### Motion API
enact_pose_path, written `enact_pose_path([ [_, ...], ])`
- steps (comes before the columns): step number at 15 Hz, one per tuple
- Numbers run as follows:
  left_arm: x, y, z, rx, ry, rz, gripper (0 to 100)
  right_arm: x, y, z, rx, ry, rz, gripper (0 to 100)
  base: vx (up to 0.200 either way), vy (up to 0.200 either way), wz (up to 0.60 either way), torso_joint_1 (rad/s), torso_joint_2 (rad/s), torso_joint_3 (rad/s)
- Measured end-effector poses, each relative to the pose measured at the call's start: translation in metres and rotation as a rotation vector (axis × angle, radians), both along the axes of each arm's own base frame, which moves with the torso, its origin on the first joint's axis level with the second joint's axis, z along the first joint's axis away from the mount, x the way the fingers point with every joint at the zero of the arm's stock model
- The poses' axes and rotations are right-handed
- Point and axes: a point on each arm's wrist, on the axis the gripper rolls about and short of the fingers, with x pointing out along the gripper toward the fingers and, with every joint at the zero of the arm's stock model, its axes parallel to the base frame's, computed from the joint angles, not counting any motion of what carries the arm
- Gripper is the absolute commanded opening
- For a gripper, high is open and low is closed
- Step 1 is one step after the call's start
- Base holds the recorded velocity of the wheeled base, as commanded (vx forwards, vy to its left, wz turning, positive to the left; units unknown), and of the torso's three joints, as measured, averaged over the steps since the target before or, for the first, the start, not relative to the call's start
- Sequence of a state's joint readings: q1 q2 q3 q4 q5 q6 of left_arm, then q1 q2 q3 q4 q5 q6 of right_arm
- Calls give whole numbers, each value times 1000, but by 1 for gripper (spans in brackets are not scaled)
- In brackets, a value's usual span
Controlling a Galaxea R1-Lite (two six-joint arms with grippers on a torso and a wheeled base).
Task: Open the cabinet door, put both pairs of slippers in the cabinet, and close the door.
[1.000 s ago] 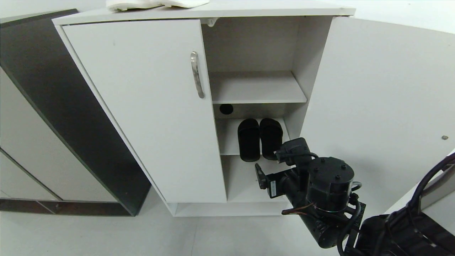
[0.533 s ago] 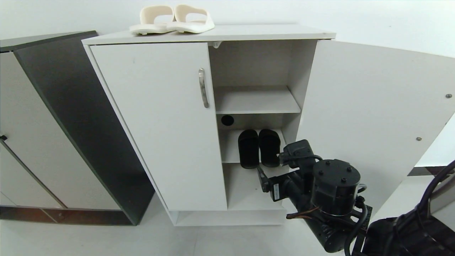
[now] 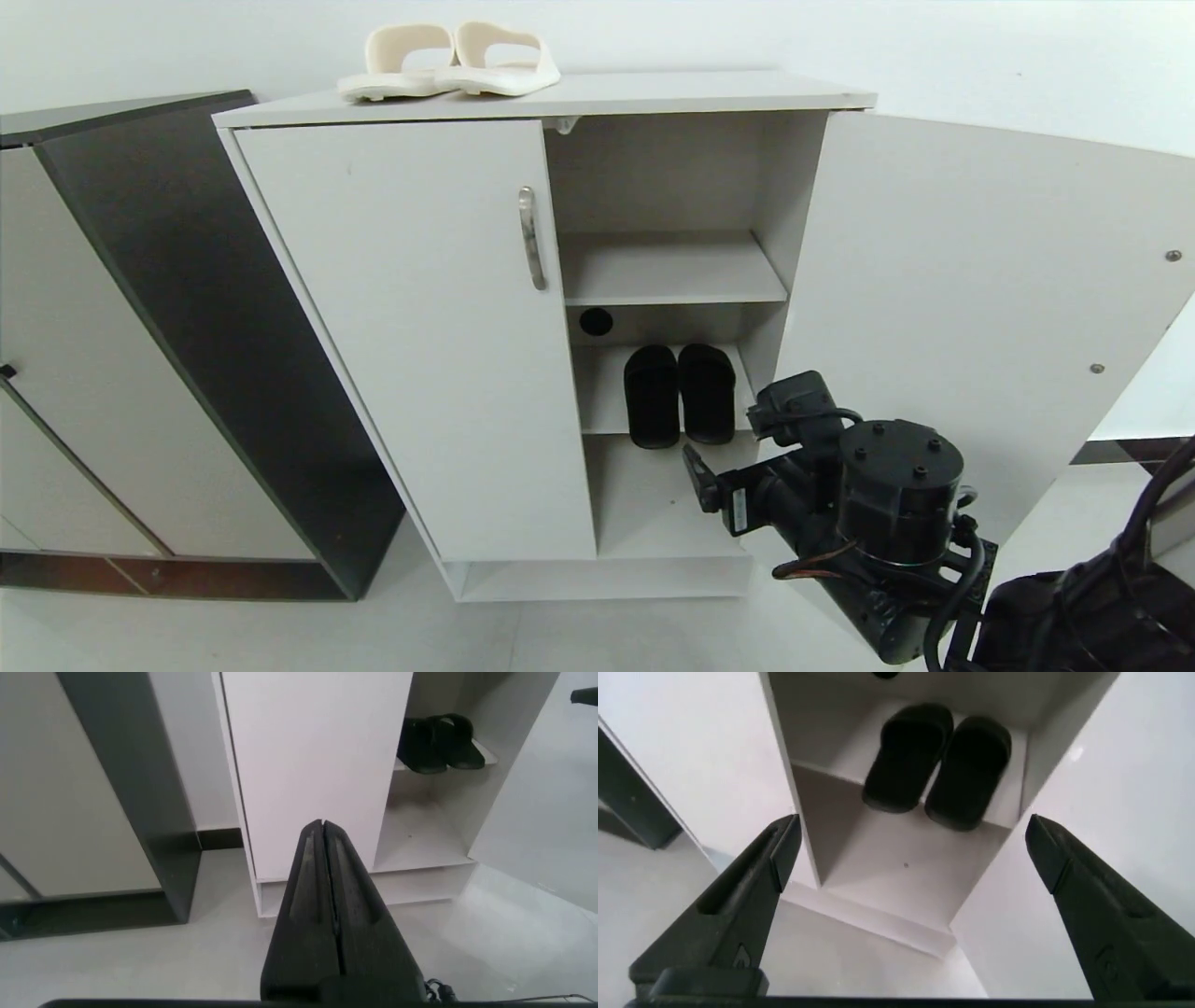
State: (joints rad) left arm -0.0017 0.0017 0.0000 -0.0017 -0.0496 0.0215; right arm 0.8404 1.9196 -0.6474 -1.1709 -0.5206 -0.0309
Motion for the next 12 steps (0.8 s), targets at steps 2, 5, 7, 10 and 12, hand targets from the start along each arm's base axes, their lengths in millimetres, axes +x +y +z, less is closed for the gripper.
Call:
enact_pose_path([
  [2, 0, 0, 0, 1, 0, -1, 0, 0, -3, -3, -11, 9, -1, 100, 0, 200, 0, 12, 2, 7],
  [5, 0, 0, 0, 2, 0, 0, 0, 3, -7, -4, -12, 14, 15, 100, 0, 200, 0, 4, 1, 2],
  [7, 0, 0, 0, 1, 0, 1, 0, 2, -7, -5, -9, 16, 38, 100, 0, 200, 0, -2, 0, 5],
  [10, 0, 0, 0, 0, 0, 0, 0, 3, -9, -6, -9, 16, 38, 100, 0, 200, 0, 1, 4, 1],
  [12, 0, 0, 0, 0, 0, -1, 0, 2, -9, -5, -6, 4, 40, 100, 0, 200, 0, 0, 2, 0],
])
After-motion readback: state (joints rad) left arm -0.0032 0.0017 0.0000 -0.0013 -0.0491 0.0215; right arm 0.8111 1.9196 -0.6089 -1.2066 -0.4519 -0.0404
